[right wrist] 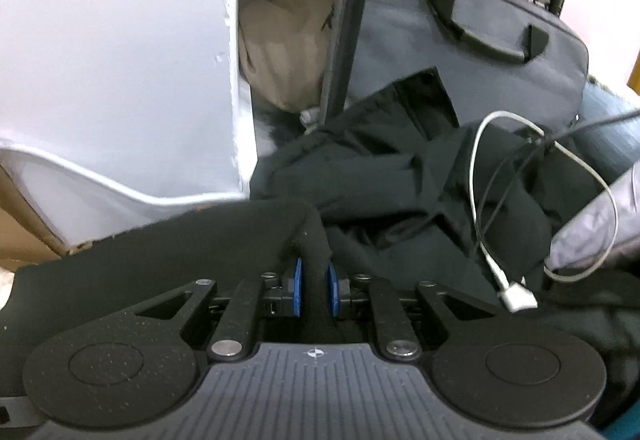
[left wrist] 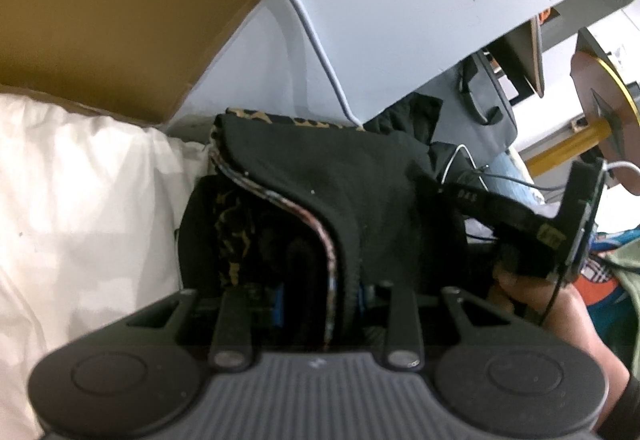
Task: Fold clothes
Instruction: 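Lower the folded garment onto the clothes pile and open both grippers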
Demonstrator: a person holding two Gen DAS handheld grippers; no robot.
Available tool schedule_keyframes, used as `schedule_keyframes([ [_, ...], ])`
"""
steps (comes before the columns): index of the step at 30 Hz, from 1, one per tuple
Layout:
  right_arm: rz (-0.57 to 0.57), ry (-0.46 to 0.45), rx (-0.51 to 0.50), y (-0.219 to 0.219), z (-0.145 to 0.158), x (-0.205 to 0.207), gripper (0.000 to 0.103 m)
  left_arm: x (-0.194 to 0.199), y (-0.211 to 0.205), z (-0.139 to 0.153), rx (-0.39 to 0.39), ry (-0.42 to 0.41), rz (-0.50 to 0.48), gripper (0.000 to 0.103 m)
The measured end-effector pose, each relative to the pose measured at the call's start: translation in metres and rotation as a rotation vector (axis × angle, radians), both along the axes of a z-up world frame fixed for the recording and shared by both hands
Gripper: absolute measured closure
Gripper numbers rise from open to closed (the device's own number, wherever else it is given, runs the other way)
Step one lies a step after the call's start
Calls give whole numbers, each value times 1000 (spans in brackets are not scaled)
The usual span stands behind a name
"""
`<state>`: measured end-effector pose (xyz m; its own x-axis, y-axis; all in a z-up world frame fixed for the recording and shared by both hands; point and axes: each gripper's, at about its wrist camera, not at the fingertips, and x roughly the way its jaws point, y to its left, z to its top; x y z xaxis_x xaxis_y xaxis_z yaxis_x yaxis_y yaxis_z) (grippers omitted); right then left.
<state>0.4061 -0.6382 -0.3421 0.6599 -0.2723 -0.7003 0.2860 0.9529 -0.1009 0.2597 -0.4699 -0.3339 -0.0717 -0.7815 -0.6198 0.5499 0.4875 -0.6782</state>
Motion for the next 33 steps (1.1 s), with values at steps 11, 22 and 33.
schedule_keyframes([
  [11,57,-155,44,17,40,-41,85,12,-1,8,27,6,-26,58],
  [22,162,-166,144,88,-1,-120,85,36,-2,10,-12,8,24,53],
  [33,110,-197,175,113,-26,-150,85,67,-1,3,-50,38,193,97],
])
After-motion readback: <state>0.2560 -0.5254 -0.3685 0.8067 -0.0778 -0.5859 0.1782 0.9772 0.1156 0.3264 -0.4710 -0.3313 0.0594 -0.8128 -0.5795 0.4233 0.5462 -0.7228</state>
